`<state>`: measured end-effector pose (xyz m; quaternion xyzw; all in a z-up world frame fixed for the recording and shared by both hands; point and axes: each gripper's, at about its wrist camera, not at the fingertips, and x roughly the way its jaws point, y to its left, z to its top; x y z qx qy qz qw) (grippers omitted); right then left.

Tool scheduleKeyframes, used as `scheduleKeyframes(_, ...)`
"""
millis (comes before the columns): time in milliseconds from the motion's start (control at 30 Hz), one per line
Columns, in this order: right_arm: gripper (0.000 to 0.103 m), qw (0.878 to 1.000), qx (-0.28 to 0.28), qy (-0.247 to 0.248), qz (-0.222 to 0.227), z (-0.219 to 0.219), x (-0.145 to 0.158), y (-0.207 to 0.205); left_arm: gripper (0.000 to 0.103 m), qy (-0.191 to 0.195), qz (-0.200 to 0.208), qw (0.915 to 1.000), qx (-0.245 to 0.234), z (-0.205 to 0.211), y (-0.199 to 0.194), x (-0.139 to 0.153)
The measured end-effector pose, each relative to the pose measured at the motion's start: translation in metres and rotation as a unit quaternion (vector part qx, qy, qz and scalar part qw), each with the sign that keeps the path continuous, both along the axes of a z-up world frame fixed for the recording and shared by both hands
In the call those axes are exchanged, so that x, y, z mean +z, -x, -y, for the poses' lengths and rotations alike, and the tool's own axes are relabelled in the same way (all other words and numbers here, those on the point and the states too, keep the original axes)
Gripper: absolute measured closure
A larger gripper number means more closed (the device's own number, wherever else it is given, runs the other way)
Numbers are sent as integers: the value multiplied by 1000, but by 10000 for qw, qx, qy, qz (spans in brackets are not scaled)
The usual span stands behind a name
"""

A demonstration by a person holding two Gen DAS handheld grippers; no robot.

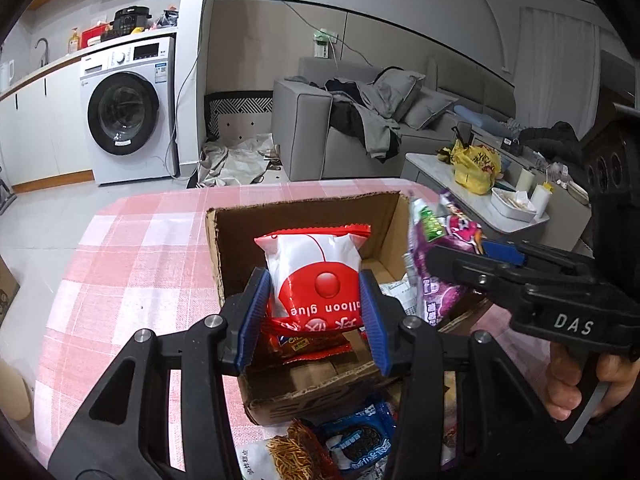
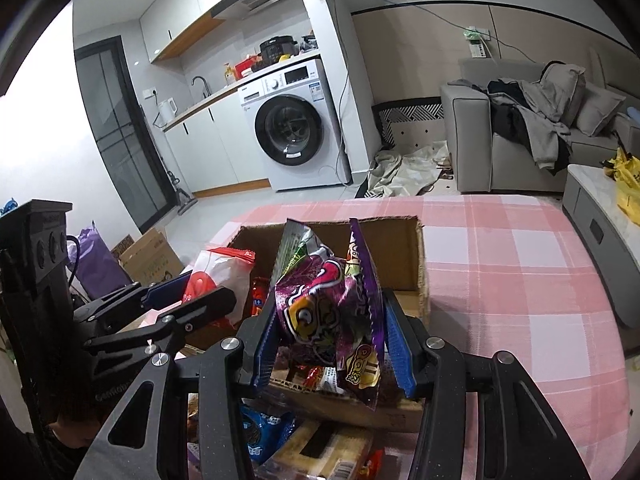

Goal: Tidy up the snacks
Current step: 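Carry both held packets over the box and lower them inside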

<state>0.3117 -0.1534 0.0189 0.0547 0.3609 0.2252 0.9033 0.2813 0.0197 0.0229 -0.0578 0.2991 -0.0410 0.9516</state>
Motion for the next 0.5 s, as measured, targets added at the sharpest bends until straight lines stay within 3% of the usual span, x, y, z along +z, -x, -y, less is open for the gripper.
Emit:
scheduleKeyframes(233, 55, 10000, 18, 40, -62, -2, -11, -9, 61, -55, -198, 9998, -60, -1, -11, -17)
scheduleKeyframes(500, 55, 9999, 60, 39, -158, -4, -21, -6, 61, -404, -141, 9989, -202, 2, -10, -27)
